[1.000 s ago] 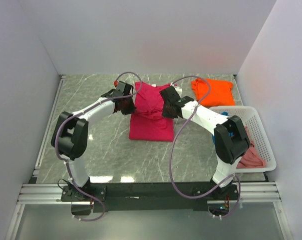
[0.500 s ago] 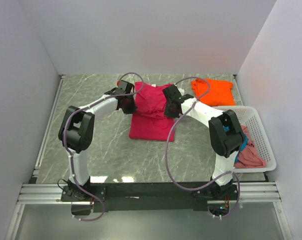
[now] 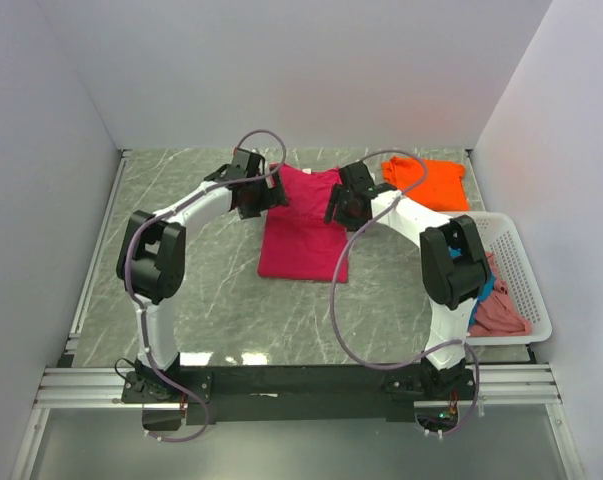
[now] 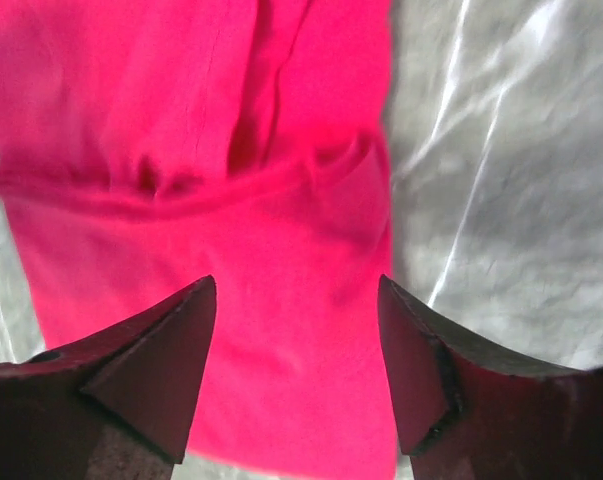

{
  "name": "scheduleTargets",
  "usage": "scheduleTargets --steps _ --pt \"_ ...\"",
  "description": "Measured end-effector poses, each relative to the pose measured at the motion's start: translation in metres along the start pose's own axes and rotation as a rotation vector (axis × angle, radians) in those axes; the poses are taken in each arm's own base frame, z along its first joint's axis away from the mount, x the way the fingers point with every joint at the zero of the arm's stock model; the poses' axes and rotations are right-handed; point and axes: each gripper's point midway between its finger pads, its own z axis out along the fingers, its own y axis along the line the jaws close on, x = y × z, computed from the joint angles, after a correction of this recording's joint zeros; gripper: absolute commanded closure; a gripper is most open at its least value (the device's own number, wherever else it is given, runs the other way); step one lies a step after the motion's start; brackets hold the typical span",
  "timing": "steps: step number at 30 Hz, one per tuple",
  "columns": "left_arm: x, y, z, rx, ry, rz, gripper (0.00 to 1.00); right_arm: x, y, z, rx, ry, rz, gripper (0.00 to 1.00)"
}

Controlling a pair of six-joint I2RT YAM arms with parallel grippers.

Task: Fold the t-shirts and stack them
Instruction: Fold the tshirt

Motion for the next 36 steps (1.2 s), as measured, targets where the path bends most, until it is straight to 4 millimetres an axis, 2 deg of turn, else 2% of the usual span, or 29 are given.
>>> scheduleTargets --steps 8,11,15,16,17,18,20,21,22,23,24,26,27,29,30,31,32,33,35,36 --pt "0.040 0.023 -0.052 0.000 0.003 -0.055 0.01 0.058 -0.007 -0.035 -0.091 0.058 -0.019 0.28" --pt "0.070 0.033 -0.064 0.032 0.039 -0.096 0.01 0.084 -0.015 -0.046 -0.107 0.087 -0.015 0.30" --pt "0.119 0.056 -0.064 0.024 0.131 -0.151 0.01 0.114 -0.034 -0.052 -0.094 0.134 0.004 0.33" --pt "0.130 0.063 -0.063 0.016 0.157 -0.162 0.11 0.120 -0.037 -0.051 -0.090 0.144 0.009 0.34" --pt "0.143 0.068 -0.062 0.007 0.187 -0.178 0.11 0.128 -0.043 -0.050 -0.080 0.162 0.018 0.35" --pt "0.144 0.067 -0.063 0.017 0.192 -0.183 0.19 0.133 -0.045 -0.049 -0.074 0.171 0.023 0.36" --pt "0.142 0.063 -0.062 0.035 0.182 -0.179 0.27 0.139 -0.049 -0.048 -0.065 0.184 0.037 0.40" --pt "0.142 0.062 -0.061 0.042 0.181 -0.177 0.40 0.140 -0.050 -0.048 -0.063 0.186 0.042 0.41" --pt "0.143 0.061 -0.060 0.044 0.182 -0.181 0.47 0.141 -0.050 -0.047 -0.064 0.186 0.050 0.43" --pt "0.145 0.062 -0.059 0.044 0.184 -0.177 0.51 0.141 -0.050 -0.047 -0.063 0.186 0.055 0.49" --pt "0.147 0.063 -0.057 0.041 0.189 -0.177 0.60 0.141 -0.050 -0.046 -0.064 0.185 0.058 0.55" --pt "0.152 0.065 -0.053 0.035 0.208 -0.180 0.65 0.141 -0.048 -0.046 -0.065 0.182 0.069 0.57" --pt "0.155 0.066 -0.050 0.031 0.216 -0.180 0.72 0.141 -0.048 -0.046 -0.066 0.182 0.070 0.57" --pt "0.158 0.067 -0.047 0.030 0.227 -0.181 0.78 0.141 -0.047 -0.045 -0.066 0.182 0.074 0.59" --pt "0.159 0.066 -0.046 0.031 0.229 -0.180 0.95 0.142 -0.048 -0.044 -0.064 0.186 0.075 0.63" --pt "0.160 0.066 -0.046 0.029 0.231 -0.181 0.99 0.143 -0.048 -0.042 -0.062 0.190 0.077 0.66" --pt "0.161 0.067 -0.044 0.024 0.234 -0.175 0.99 0.144 -0.047 -0.041 -0.064 0.194 0.079 0.81" --pt "0.159 0.065 -0.043 0.025 0.238 -0.170 0.99 0.144 -0.046 -0.040 -0.066 0.194 0.080 0.91" --pt "0.156 0.061 -0.038 0.029 0.240 -0.164 0.99 0.146 -0.045 -0.038 -0.070 0.207 0.083 1.00" --pt "0.154 0.060 -0.037 0.033 0.238 -0.163 0.99 0.146 -0.043 -0.037 -0.073 0.208 0.083 1.00"
